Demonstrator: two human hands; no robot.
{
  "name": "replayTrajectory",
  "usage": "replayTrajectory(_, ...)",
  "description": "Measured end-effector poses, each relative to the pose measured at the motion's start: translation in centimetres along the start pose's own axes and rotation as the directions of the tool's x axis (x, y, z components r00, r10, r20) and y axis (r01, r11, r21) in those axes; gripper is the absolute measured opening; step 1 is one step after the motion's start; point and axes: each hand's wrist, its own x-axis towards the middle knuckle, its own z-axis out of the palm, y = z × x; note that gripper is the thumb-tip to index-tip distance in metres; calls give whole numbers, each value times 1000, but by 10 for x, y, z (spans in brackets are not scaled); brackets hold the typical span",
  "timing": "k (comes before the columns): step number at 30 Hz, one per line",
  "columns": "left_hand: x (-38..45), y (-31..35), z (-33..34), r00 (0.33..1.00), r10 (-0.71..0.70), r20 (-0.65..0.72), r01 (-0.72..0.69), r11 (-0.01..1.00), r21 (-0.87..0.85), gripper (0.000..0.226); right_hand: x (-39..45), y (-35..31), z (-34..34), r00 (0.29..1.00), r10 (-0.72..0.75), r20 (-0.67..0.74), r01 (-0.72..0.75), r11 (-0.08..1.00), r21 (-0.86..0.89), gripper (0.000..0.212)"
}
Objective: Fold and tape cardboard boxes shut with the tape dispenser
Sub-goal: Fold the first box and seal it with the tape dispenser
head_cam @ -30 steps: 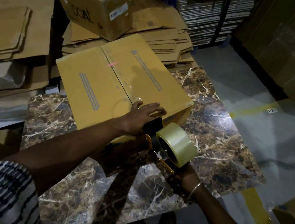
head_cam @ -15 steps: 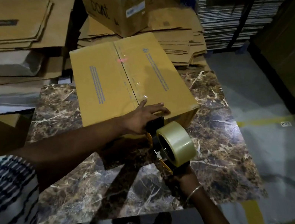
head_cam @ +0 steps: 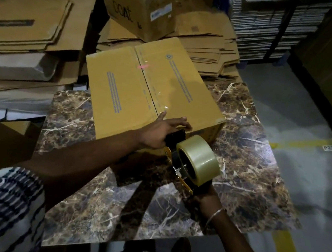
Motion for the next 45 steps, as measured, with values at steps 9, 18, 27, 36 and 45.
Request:
replayTrajectory(9,0,-4,3,1000,-31,3,31,999,19,35,-16,-3,5,999,-21,-27,28,951,308,35)
replayTrajectory(18,-1,-1,4,994,-105,5,105,987,-124,29,-9,12,1,992,38,-121,-11,975,220,20)
replayTrajectory(27,3,4,0,999,-15,34,8,982,189,33,-8,-3,-41,972,18,-232,40,970,241,23)
replayTrajectory(36,44,16,-17,948,-167,272,-14,829,559,82,-11,-26,-49,976,3,-219,95,895,436,39)
replayTrajectory(45,29,10,9,887,-462,-15,433,818,379,110,-11,-49,-59,980,-83,-178,161,860,484,41)
